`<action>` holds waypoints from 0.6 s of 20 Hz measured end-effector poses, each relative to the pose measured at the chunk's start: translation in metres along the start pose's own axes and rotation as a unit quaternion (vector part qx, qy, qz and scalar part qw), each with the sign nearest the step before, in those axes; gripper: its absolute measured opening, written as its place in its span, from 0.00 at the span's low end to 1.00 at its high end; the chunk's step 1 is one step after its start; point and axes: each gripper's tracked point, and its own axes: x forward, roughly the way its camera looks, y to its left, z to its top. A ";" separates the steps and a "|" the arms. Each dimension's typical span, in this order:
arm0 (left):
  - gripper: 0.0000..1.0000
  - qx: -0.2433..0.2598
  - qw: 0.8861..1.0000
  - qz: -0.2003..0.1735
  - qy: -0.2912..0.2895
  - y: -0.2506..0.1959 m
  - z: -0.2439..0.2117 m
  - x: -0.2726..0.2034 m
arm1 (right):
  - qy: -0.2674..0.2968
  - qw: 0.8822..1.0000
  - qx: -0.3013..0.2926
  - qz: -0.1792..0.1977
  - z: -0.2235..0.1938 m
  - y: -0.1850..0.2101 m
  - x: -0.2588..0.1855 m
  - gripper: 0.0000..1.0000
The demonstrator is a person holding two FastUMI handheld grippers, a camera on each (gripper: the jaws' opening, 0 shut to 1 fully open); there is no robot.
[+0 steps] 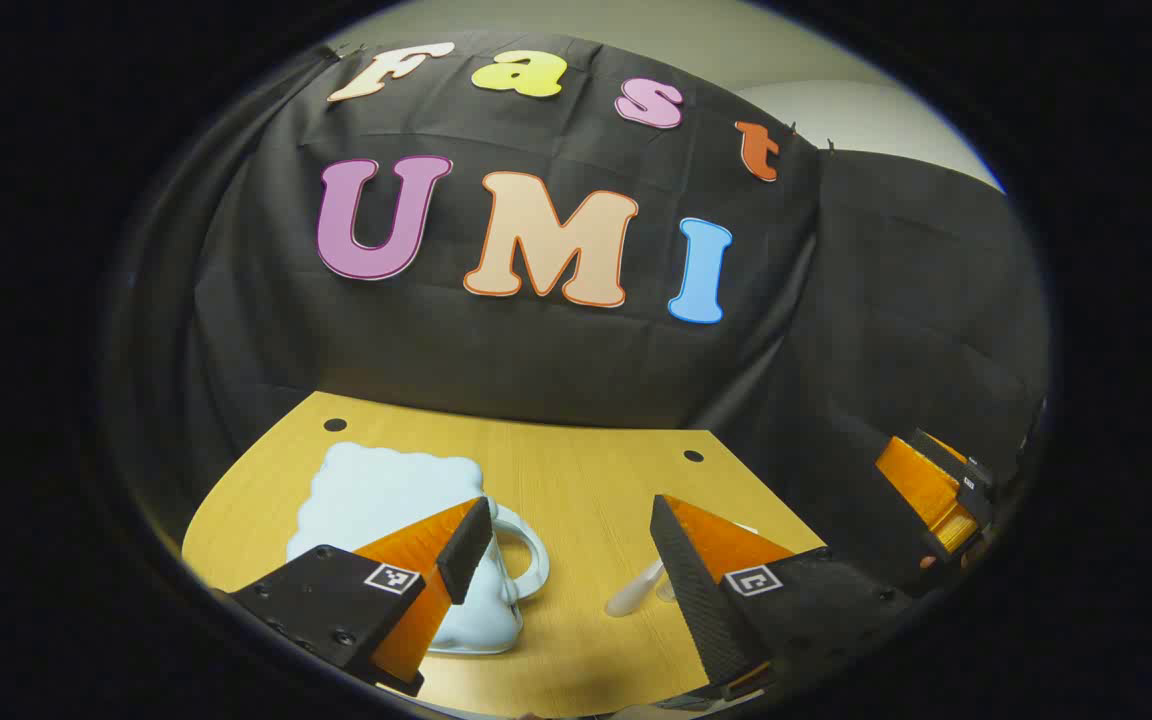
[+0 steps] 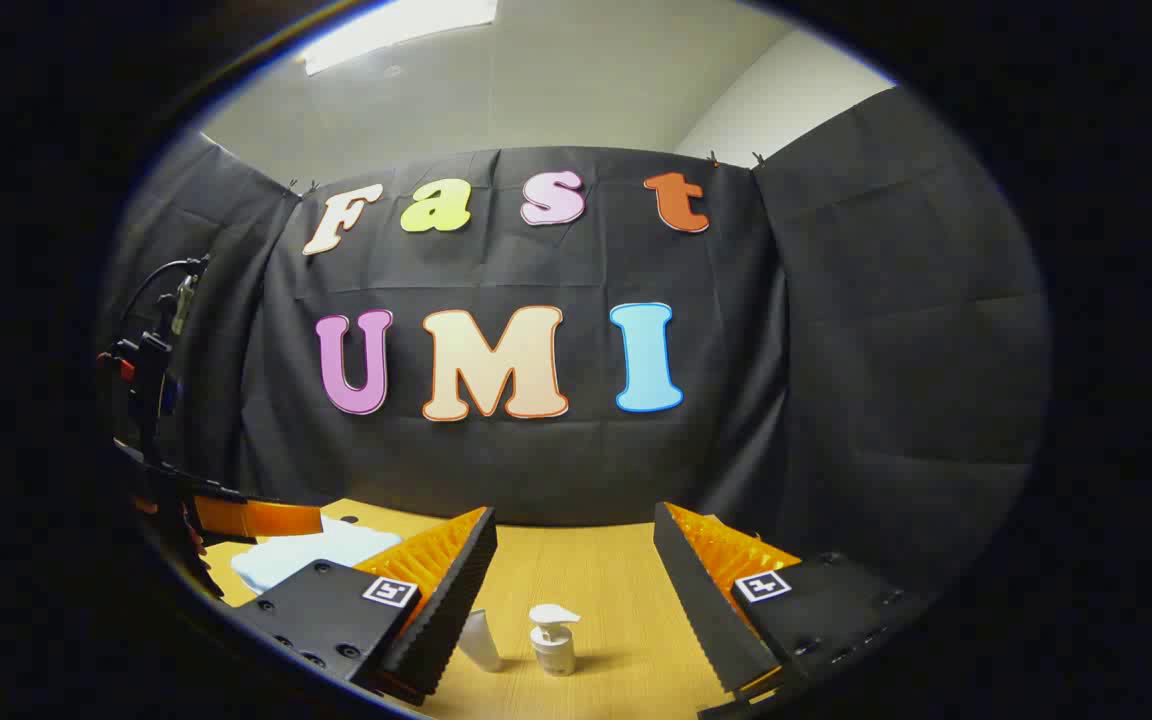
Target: First open the suitcase, pack the skin care products into it, and then close the suitcase.
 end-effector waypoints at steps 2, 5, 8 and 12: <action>0.94 -0.002 1.000 0.002 0.002 0.001 -0.001 -0.001 | 0.000 1.000 0.002 -0.002 -0.001 -0.001 0.000 0.99; 0.94 -0.003 1.000 0.006 0.006 0.004 -0.002 -0.001 | 0.000 1.000 0.003 -0.005 -0.001 -0.002 -0.004 0.99; 0.95 -0.006 1.000 0.009 0.011 0.005 -0.006 -0.004 | -0.001 1.000 0.002 -0.007 0.000 -0.003 -0.004 0.99; 0.95 -0.007 1.000 0.013 0.019 0.008 -0.011 -0.006 | -0.001 1.000 -0.001 -0.008 -0.001 -0.004 -0.006 0.99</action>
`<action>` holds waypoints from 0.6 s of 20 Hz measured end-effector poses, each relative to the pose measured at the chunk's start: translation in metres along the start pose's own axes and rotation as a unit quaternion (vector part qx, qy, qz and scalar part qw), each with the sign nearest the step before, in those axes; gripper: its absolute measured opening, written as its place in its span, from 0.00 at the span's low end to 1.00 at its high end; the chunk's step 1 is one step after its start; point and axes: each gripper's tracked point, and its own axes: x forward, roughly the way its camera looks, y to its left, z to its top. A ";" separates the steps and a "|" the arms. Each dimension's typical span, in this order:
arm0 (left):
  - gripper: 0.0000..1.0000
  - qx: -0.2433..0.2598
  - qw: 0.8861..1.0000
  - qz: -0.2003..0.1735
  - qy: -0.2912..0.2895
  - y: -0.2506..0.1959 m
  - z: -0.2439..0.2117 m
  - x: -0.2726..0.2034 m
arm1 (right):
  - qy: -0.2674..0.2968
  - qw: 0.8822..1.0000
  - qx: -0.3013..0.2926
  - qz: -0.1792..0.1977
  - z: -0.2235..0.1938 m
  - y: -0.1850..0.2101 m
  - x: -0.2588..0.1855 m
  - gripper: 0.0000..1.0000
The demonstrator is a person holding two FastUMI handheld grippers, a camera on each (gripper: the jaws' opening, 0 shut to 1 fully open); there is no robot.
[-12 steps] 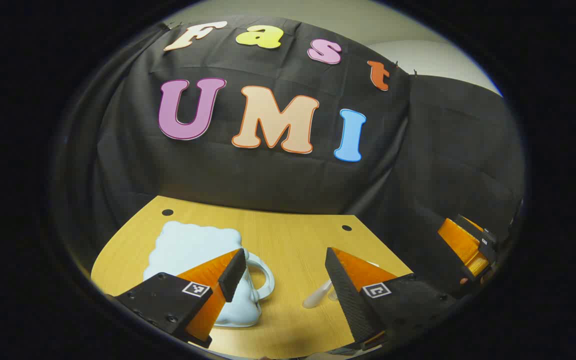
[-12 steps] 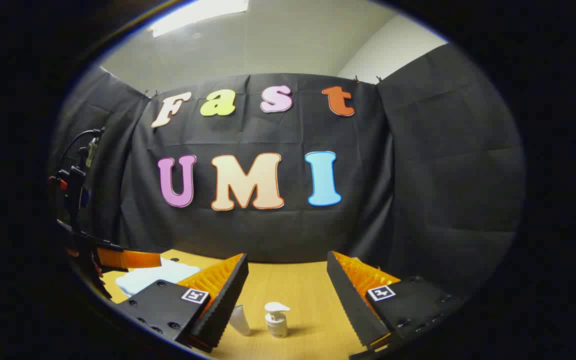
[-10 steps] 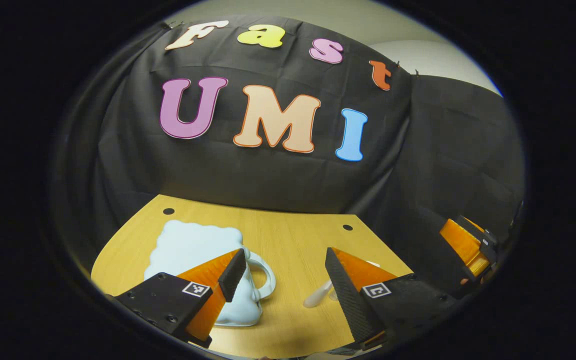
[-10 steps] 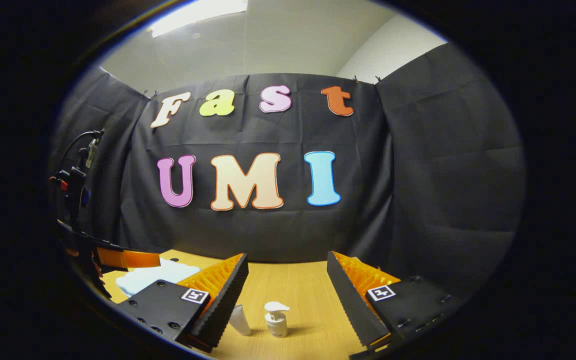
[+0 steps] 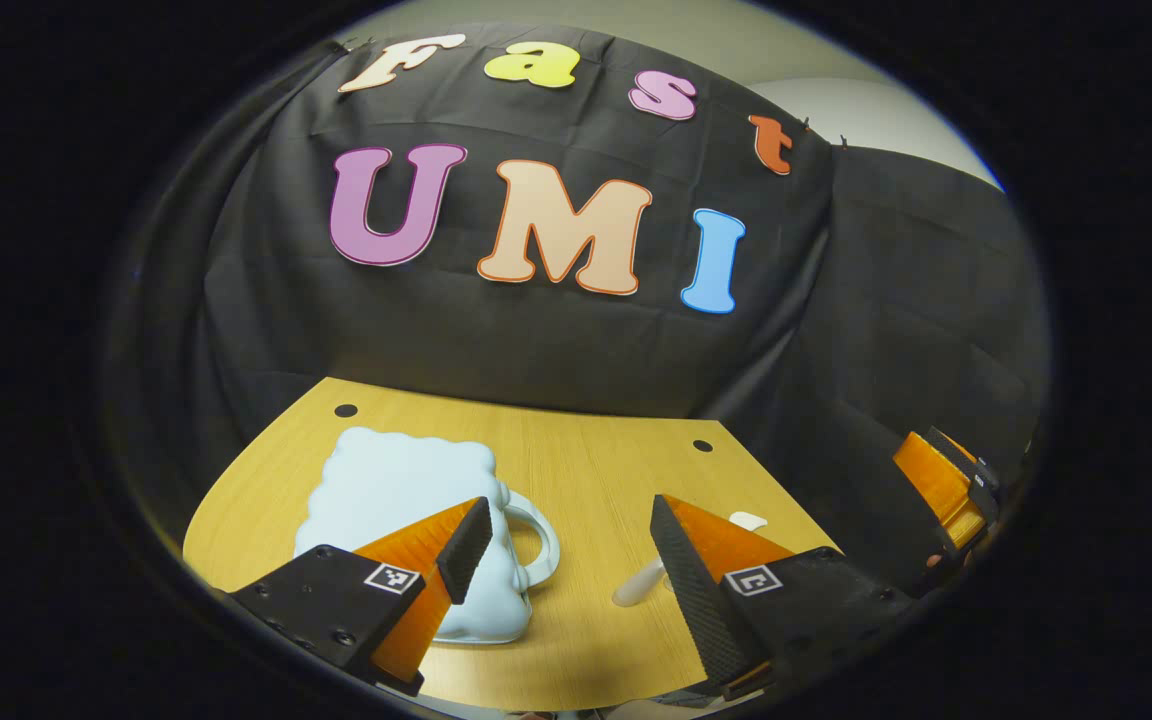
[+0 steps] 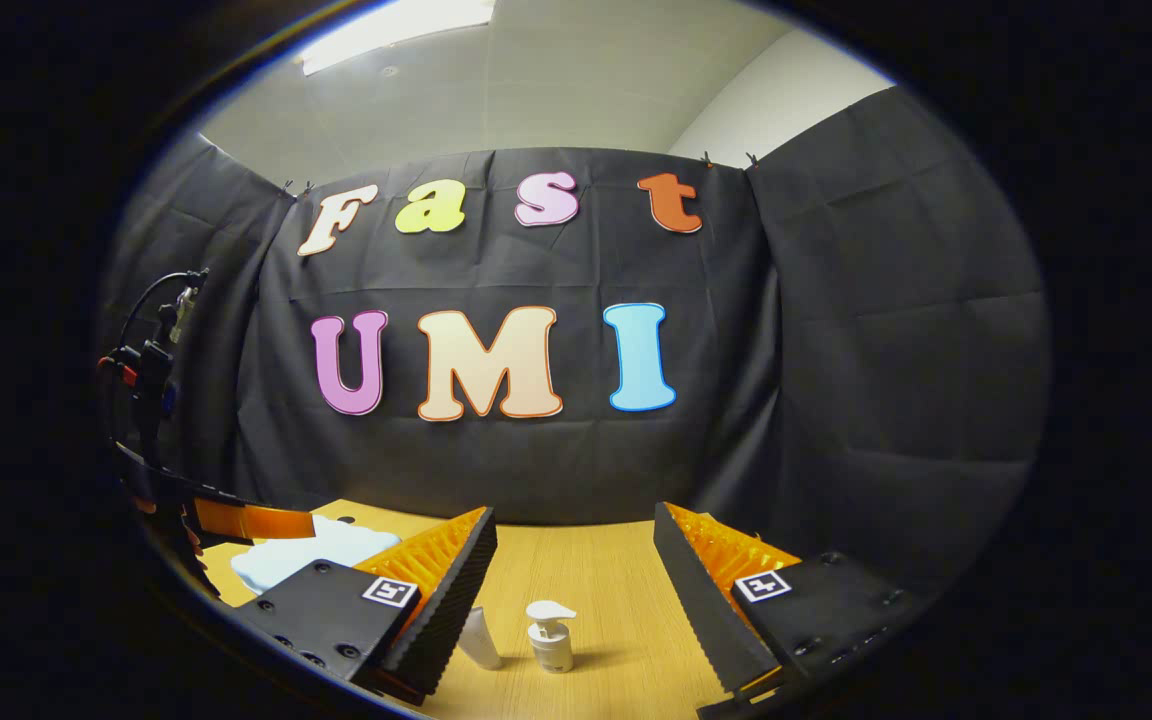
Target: First open the suitcase, pack the skin care products into it, and then close the suitcase.
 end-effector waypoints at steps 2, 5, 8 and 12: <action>0.94 0.000 1.000 0.002 0.001 0.002 -0.001 -0.001 | -0.001 1.000 0.000 -0.001 0.001 -0.001 -0.001 0.99; 0.94 0.000 1.000 0.003 0.001 0.002 0.000 -0.002 | -0.002 1.000 0.001 -0.003 0.001 -0.001 -0.002 0.99; 0.94 0.000 1.000 0.004 0.004 0.004 -0.002 -0.002 | -0.004 1.000 0.001 -0.004 0.002 -0.002 -0.002 0.99; 0.94 -0.003 1.000 0.007 0.010 0.004 -0.006 -0.001 | -0.006 1.000 0.001 -0.005 0.003 -0.003 -0.003 0.99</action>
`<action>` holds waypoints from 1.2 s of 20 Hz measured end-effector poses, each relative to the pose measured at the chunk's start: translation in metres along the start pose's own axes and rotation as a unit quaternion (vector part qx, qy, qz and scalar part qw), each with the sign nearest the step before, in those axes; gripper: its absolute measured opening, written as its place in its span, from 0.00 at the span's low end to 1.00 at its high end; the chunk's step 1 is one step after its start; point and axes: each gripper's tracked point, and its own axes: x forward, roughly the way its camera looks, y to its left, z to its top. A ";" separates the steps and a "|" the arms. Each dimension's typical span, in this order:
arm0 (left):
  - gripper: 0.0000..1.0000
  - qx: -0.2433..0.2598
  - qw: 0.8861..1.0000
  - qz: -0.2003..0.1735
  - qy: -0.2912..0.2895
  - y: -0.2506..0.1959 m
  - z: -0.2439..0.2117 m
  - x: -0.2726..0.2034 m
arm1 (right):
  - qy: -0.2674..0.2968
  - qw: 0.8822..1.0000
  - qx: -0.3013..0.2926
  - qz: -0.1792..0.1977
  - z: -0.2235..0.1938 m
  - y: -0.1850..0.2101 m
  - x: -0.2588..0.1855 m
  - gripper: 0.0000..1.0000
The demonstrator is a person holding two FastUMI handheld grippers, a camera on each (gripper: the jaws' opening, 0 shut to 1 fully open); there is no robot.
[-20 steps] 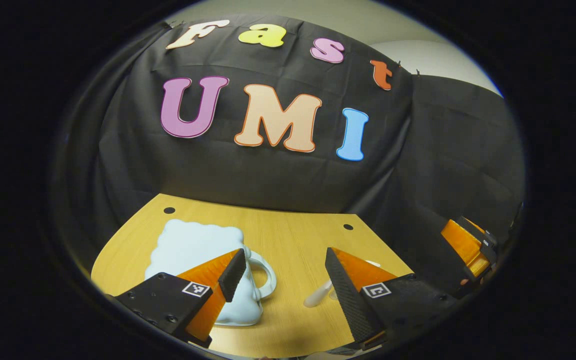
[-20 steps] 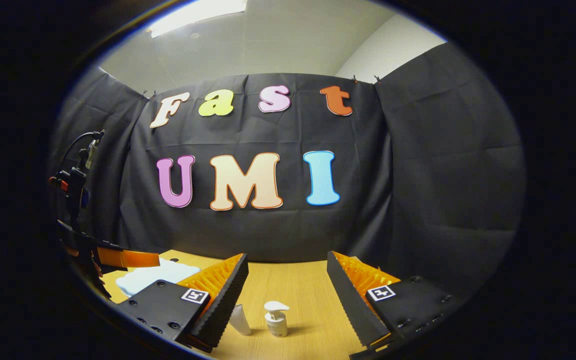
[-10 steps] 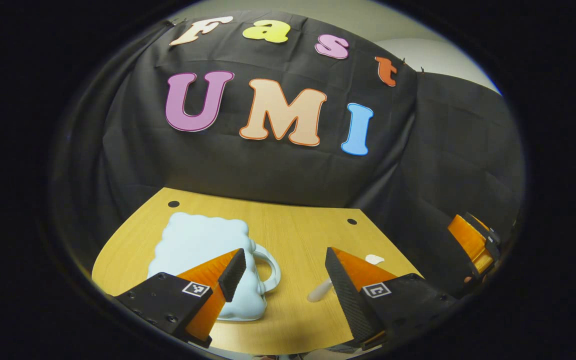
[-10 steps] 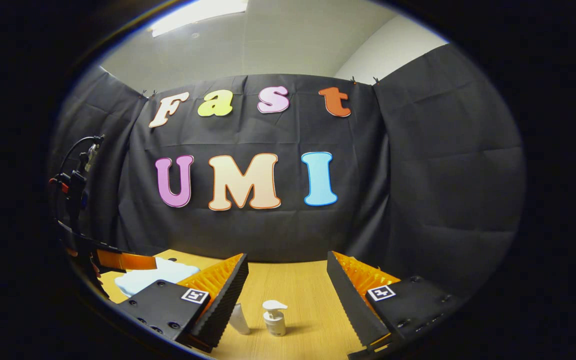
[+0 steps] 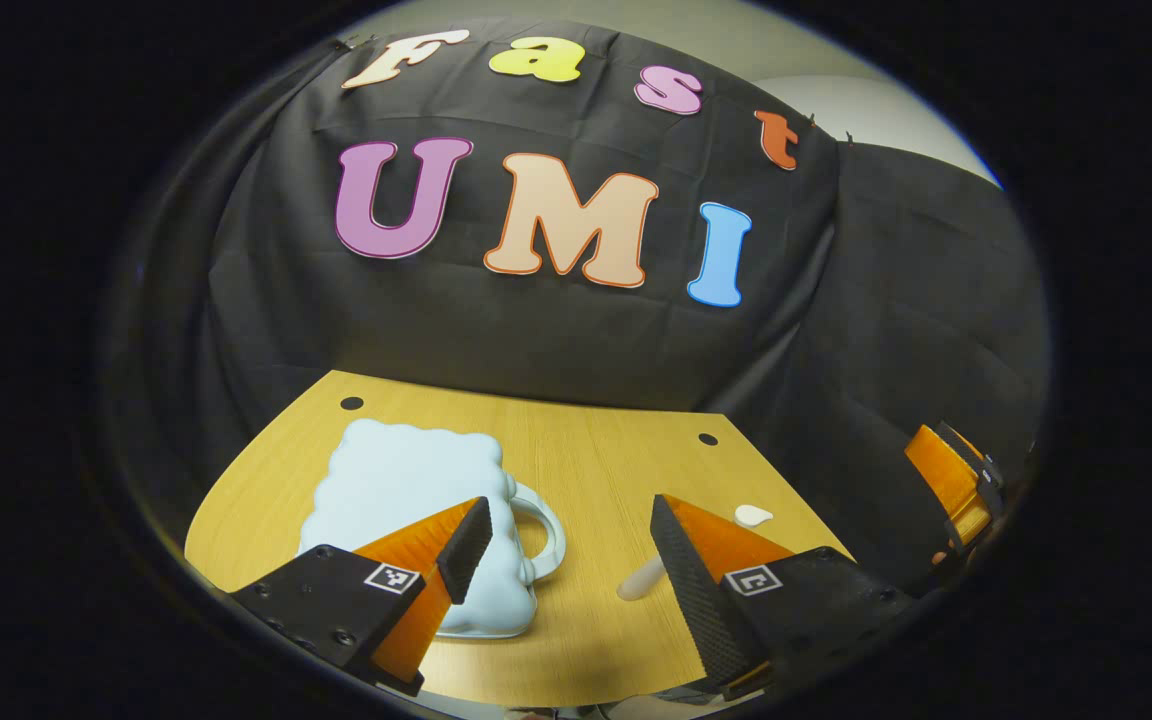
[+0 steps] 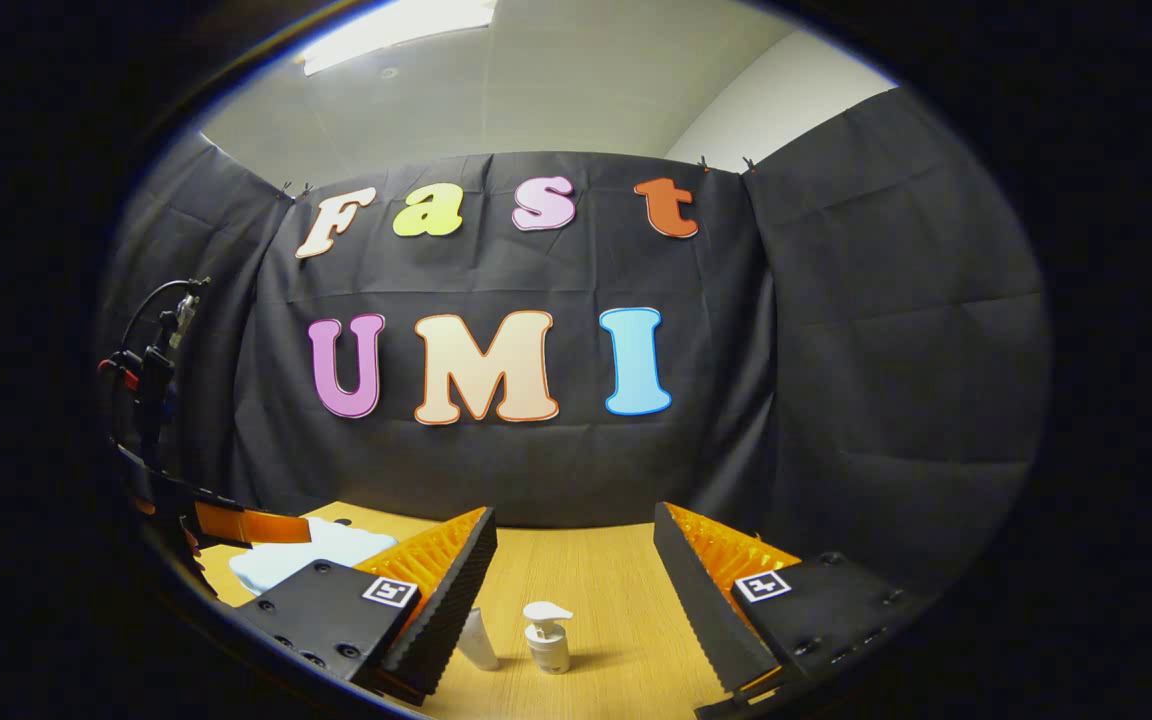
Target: First open the suitcase, pack the skin care products into it, and then close the suitcase.
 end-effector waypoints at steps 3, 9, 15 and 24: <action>0.94 -0.001 1.000 0.002 0.003 0.001 -0.001 -0.001 | 0.000 1.000 0.002 0.000 0.001 -0.001 0.000 0.99; 0.95 0.022 0.999 -0.009 0.045 0.001 -0.012 0.016 | 0.010 1.000 0.009 0.003 -0.009 0.001 -0.002 0.99; 0.94 0.046 0.990 -0.042 0.128 -0.002 -0.028 0.043 | 0.026 1.000 0.013 0.004 -0.024 0.001 -0.007 0.99; 0.91 -0.017 0.961 -0.038 0.273 0.013 -0.061 0.106 | 0.059 0.998 0.014 0.005 -0.052 -0.001 -0.005 0.98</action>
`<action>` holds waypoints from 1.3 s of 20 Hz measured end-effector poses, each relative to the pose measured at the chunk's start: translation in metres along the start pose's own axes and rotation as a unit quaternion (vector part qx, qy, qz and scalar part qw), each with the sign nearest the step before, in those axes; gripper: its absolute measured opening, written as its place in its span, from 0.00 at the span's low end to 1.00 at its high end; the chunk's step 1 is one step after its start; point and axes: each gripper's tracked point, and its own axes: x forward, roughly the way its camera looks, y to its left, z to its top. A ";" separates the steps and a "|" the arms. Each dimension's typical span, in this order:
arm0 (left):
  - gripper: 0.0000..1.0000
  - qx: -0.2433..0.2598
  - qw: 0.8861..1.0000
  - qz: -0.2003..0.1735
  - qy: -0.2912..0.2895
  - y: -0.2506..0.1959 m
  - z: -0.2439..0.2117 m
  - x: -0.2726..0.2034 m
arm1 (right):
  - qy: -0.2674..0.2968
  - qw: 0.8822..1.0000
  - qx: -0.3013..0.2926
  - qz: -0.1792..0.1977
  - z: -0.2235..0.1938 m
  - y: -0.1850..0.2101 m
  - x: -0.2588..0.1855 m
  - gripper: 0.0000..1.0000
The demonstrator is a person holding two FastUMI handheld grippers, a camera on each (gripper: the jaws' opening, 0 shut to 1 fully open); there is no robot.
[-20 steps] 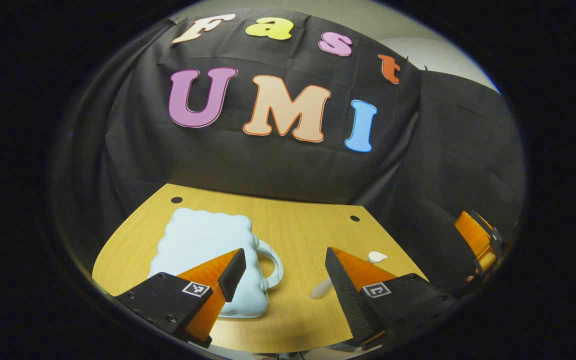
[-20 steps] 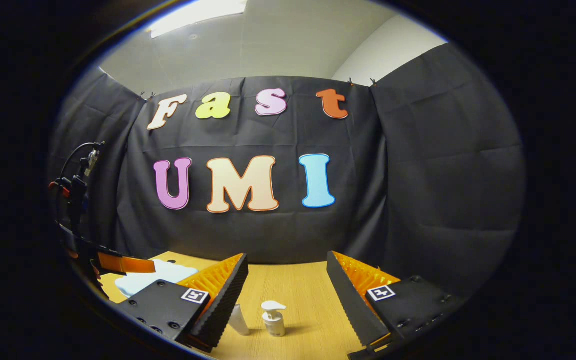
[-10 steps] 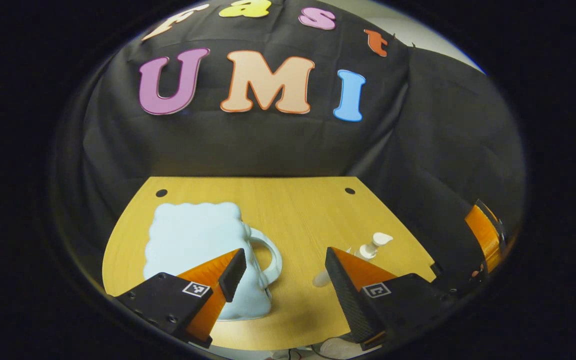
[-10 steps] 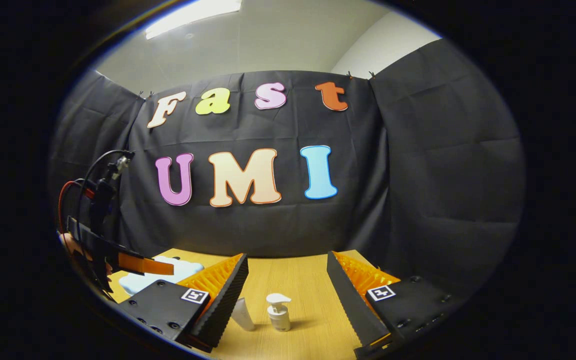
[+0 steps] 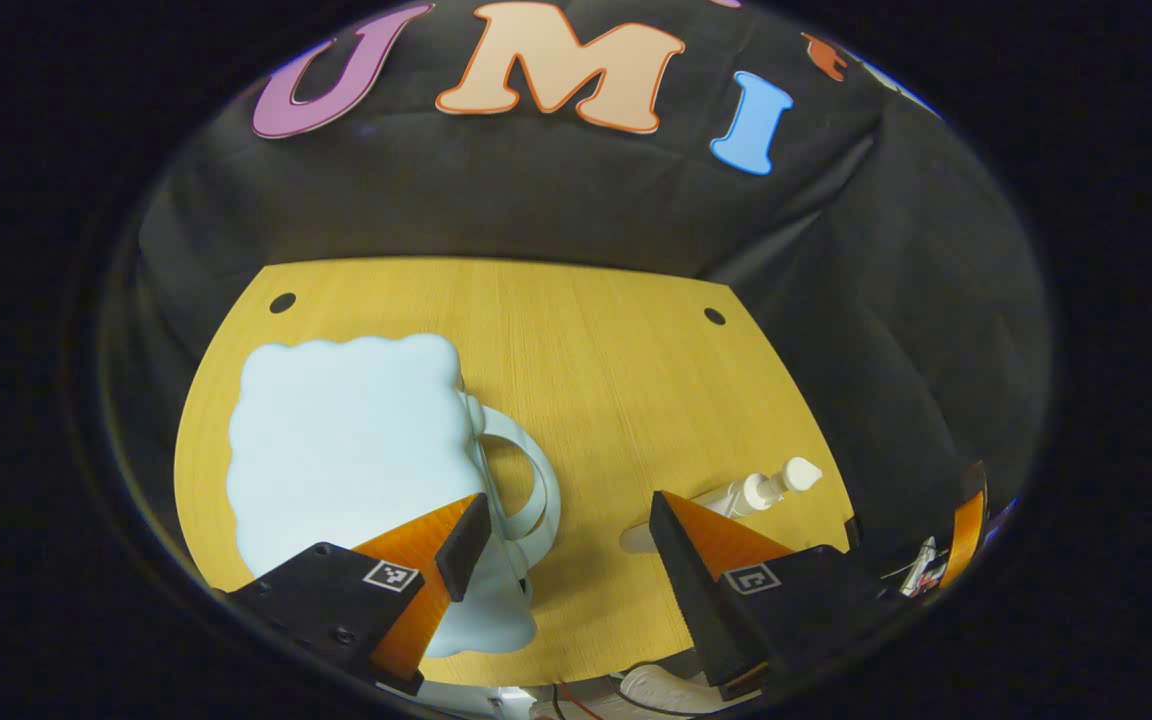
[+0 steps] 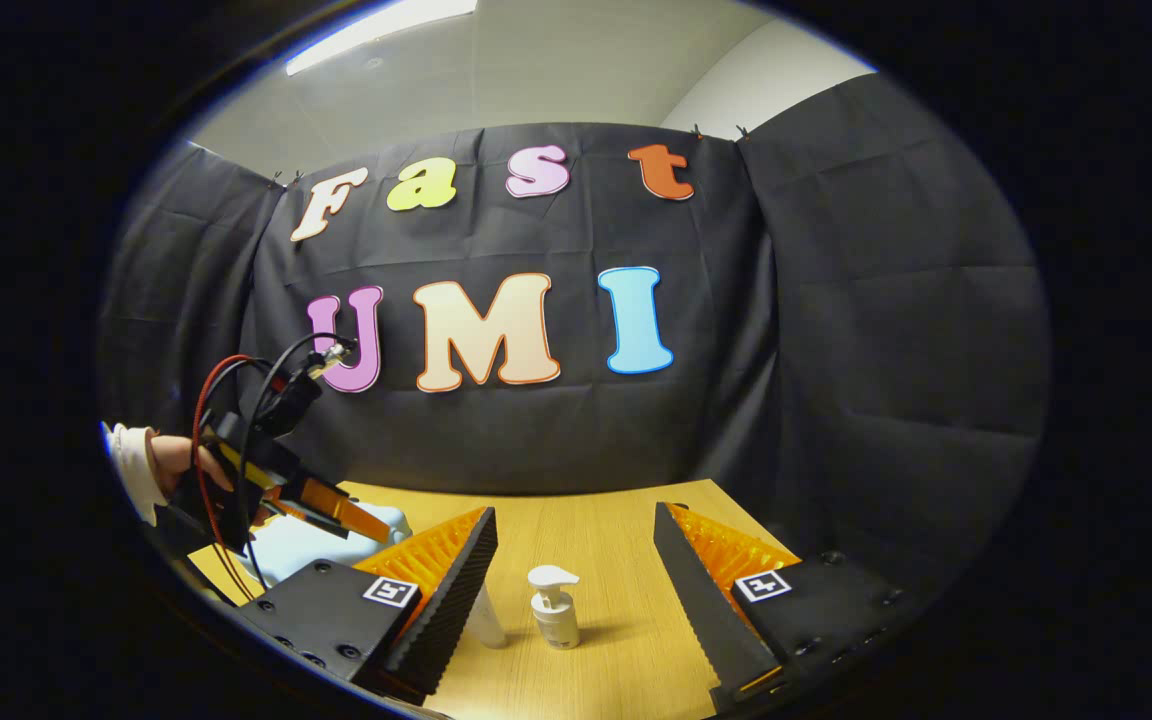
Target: First open the suitcase, pack the skin care products into it, and then close the suitcase.
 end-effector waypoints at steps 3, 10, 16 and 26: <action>0.94 -0.022 0.999 -0.002 0.037 0.001 0.003 0.025 | 0.010 1.000 0.004 0.000 -0.006 -0.002 0.000 0.99; 0.93 -0.042 0.991 0.023 0.122 0.004 -0.006 0.080 | 0.023 1.000 0.011 -0.013 -0.012 -0.017 0.004 0.99; 0.74 -0.039 0.981 0.063 0.181 0.016 -0.020 0.114 | 0.029 0.999 0.018 -0.024 -0.016 -0.031 0.006 0.98; 0.23 -0.028 0.967 0.114 0.228 0.037 -0.044 0.138 | 0.033 0.998 0.025 -0.038 -0.018 -0.051 0.006 0.98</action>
